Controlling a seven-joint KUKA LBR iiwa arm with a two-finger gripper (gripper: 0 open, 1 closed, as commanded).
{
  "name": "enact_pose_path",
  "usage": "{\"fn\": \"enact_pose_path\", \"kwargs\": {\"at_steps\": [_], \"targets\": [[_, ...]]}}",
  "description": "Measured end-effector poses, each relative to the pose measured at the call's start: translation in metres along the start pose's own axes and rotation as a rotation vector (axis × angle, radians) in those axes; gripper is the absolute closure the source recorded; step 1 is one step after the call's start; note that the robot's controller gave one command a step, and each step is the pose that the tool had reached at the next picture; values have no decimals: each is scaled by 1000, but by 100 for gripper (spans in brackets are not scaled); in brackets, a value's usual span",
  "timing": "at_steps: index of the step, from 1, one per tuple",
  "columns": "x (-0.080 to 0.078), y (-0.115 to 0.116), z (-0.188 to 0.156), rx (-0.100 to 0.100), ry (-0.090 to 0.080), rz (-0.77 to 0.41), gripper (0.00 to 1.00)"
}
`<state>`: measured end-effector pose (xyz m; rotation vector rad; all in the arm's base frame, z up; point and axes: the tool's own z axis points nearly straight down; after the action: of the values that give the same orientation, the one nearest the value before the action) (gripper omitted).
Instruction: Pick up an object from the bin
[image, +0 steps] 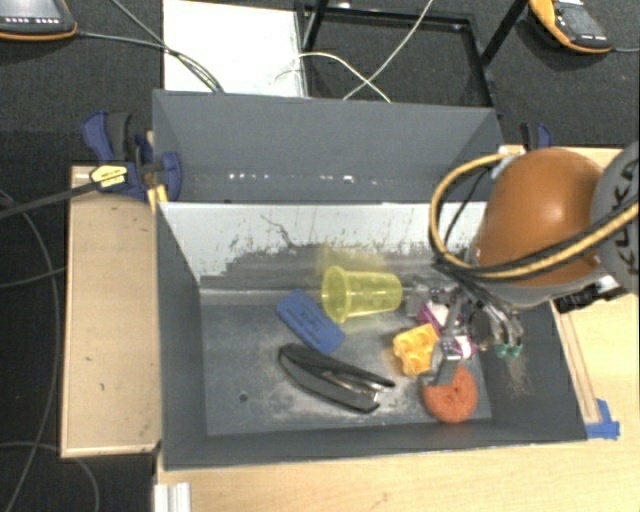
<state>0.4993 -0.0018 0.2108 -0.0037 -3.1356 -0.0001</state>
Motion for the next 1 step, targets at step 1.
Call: {"fn": "enact_pose_path", "kwargs": {"at_steps": [1], "targets": [[-2, 0, -4, 0, -8, 0, 0]]}}
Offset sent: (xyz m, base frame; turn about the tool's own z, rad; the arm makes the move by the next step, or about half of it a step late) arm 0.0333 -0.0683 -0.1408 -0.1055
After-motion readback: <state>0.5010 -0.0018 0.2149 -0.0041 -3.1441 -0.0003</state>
